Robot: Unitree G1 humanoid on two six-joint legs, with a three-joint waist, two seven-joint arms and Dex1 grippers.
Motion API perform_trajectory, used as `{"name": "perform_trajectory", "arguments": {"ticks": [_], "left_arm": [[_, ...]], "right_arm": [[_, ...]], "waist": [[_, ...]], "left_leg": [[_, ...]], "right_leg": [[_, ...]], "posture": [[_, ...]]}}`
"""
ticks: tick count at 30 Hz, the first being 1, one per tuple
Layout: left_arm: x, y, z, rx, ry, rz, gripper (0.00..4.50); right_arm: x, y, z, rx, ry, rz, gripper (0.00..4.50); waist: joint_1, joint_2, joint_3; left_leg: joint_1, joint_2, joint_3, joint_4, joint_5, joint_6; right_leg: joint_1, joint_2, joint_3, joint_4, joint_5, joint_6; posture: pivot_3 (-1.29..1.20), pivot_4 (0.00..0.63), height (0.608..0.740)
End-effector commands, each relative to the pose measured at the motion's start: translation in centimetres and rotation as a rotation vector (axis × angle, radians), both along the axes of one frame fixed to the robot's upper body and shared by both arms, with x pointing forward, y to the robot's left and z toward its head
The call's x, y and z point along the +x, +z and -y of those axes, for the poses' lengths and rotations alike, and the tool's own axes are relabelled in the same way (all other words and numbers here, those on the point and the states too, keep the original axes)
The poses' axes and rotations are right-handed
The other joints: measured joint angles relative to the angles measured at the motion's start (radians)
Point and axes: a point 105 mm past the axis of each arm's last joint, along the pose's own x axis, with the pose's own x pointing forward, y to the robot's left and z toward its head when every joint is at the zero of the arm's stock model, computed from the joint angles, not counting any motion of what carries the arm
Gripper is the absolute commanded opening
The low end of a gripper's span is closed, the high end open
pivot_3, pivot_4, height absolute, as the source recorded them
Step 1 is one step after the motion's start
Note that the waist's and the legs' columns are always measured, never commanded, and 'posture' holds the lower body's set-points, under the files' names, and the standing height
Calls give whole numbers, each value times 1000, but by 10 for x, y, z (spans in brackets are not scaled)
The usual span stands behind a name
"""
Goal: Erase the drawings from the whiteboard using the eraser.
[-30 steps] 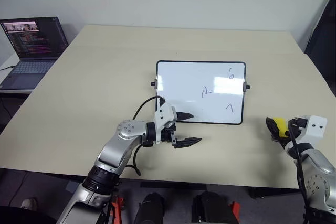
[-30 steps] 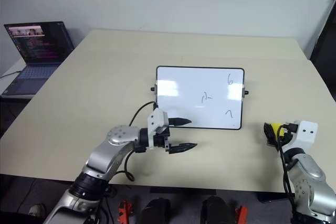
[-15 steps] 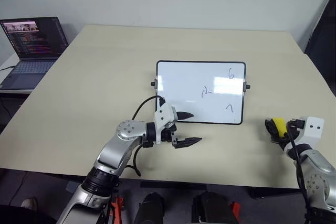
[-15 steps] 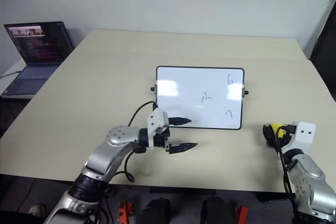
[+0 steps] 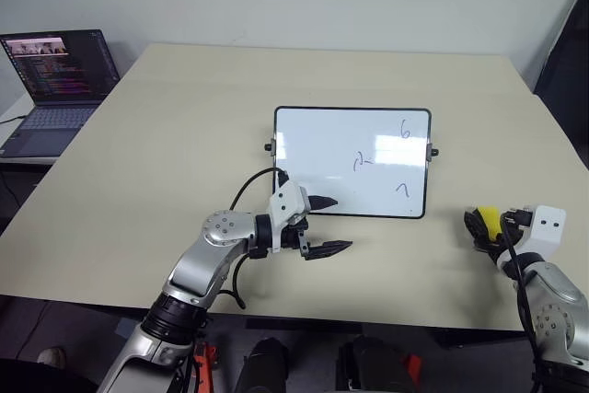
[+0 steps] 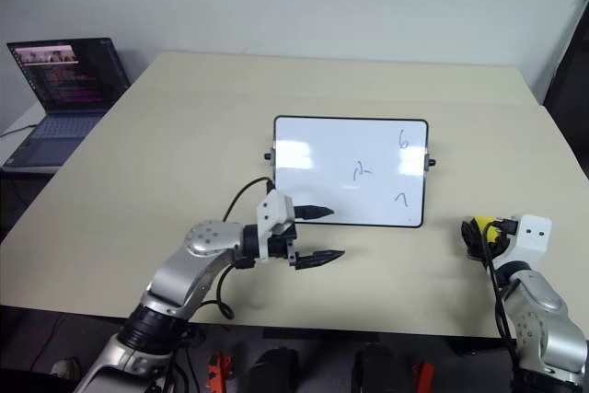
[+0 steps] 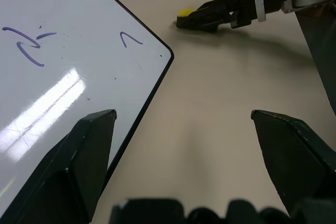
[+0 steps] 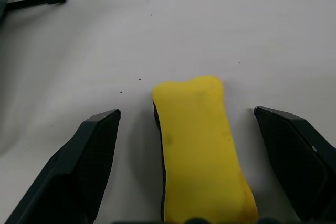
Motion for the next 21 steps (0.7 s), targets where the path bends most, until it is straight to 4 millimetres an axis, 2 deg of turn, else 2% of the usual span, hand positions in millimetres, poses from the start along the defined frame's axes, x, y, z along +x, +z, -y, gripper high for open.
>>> {"name": "perform_trajectory", "arguments": {"ticks": [1,7,9,16,21], "left_arm": [[-1,13,0,-19,-8,50,4500],[1,16,0,-28,-1,61,4500],[2,16,-1,-28,1,61,4500],[4,16,-1,-24,5,64,4500],[8,18,-1,-36,41,83,4500]], "right_arm": [[4,13,4,-32,-11,51,3894],[5,14,5,-34,-16,58,1712],[6,15,6,-36,-17,61,1186],[7,16,9,-55,-33,65,1175],[9,31,-3,-105,1,132,1175]], "waist": [[0,0,0],[0,0,0],[0,0,0],[0,0,0],[0,0,0]], "left_leg": [[0,0,0,0,0,0],[0,0,0,0,0,0],[0,0,0,0,0,0],[0,0,0,0,0,0],[0,0,0,0,0,0]], "right_leg": [[0,0,0,0,0,0],[0,0,0,0,0,0],[0,0,0,0,0,0],[0,0,0,0,0,0],[0,0,0,0,0,0]], "posture": [[0,150,740],[0,150,740],[0,150,740],[0,150,740],[0,150,740]]}}
